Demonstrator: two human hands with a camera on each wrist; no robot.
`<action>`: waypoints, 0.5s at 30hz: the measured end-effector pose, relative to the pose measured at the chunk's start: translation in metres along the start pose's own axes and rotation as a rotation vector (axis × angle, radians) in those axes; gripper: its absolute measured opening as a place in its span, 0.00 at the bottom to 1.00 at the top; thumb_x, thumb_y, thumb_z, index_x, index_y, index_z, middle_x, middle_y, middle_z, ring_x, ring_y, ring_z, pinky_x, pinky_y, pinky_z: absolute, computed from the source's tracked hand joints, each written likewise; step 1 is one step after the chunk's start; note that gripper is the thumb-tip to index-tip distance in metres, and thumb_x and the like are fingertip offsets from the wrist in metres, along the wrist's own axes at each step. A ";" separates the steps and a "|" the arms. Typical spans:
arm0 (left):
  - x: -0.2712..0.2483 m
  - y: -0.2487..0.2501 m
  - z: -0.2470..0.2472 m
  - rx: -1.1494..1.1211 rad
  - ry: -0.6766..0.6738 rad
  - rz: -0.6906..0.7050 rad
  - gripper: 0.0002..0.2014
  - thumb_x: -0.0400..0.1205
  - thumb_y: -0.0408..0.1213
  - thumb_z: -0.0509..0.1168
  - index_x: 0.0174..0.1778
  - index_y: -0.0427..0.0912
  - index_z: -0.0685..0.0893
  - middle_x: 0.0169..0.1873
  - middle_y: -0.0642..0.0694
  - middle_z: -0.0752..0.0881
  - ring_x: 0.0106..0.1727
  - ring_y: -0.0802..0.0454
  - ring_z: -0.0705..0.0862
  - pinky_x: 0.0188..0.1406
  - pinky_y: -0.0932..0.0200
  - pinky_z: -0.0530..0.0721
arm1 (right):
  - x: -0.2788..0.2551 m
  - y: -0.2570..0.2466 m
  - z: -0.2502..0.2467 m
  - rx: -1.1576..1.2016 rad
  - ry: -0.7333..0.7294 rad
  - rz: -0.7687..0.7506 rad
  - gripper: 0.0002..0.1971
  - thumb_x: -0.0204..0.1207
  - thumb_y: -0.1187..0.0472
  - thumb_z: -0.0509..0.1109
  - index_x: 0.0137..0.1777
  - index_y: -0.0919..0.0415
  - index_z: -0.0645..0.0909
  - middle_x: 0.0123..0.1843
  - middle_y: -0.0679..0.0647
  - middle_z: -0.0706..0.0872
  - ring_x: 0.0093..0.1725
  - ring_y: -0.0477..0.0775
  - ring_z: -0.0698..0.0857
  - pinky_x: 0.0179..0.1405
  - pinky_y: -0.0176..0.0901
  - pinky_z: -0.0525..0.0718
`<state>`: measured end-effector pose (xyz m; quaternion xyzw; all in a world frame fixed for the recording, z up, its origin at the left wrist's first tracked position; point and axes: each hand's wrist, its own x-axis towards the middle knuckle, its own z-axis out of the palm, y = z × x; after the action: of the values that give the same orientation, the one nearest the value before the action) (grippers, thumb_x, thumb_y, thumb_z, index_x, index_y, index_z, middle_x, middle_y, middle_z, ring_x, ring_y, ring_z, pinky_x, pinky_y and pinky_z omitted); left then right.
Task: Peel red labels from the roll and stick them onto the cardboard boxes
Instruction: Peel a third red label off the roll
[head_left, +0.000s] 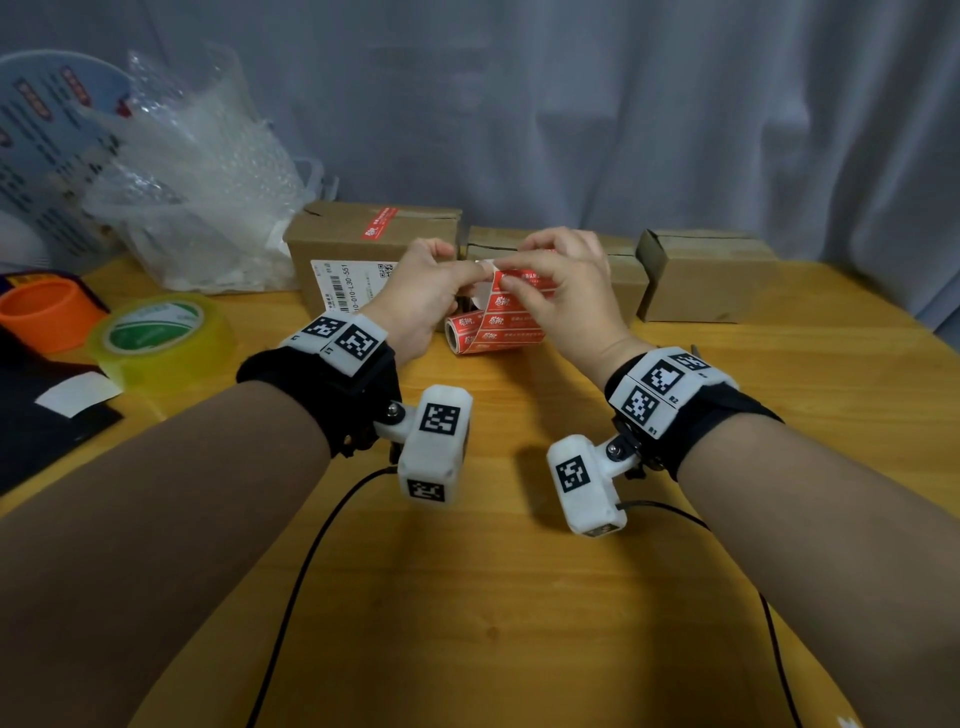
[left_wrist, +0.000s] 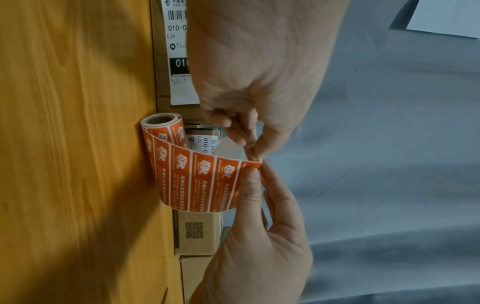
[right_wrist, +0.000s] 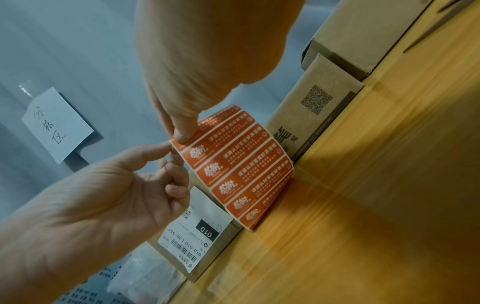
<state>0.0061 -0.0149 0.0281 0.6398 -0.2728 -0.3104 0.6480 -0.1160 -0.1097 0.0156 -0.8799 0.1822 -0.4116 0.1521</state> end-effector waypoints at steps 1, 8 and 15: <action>0.000 0.000 0.000 0.000 -0.003 -0.003 0.20 0.74 0.32 0.72 0.55 0.45 0.69 0.41 0.45 0.81 0.35 0.56 0.78 0.28 0.63 0.73 | 0.000 0.000 0.000 -0.002 0.002 -0.006 0.10 0.74 0.53 0.70 0.54 0.48 0.87 0.55 0.51 0.84 0.63 0.56 0.74 0.67 0.54 0.69; 0.003 0.002 0.004 0.015 -0.025 -0.002 0.17 0.74 0.29 0.70 0.51 0.44 0.70 0.34 0.47 0.77 0.30 0.56 0.74 0.24 0.63 0.70 | 0.000 0.002 -0.001 -0.028 0.017 -0.113 0.11 0.75 0.54 0.69 0.55 0.47 0.87 0.55 0.53 0.84 0.61 0.58 0.76 0.64 0.49 0.67; 0.004 0.010 -0.002 -0.115 -0.132 -0.167 0.13 0.78 0.26 0.64 0.34 0.46 0.71 0.25 0.50 0.78 0.24 0.59 0.71 0.19 0.68 0.66 | 0.013 0.008 -0.010 -0.163 0.001 -0.300 0.09 0.75 0.54 0.68 0.50 0.48 0.88 0.54 0.55 0.86 0.59 0.51 0.69 0.57 0.47 0.65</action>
<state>0.0109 -0.0171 0.0379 0.6004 -0.2423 -0.4199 0.6360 -0.1176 -0.1239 0.0265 -0.9064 0.0816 -0.4141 0.0171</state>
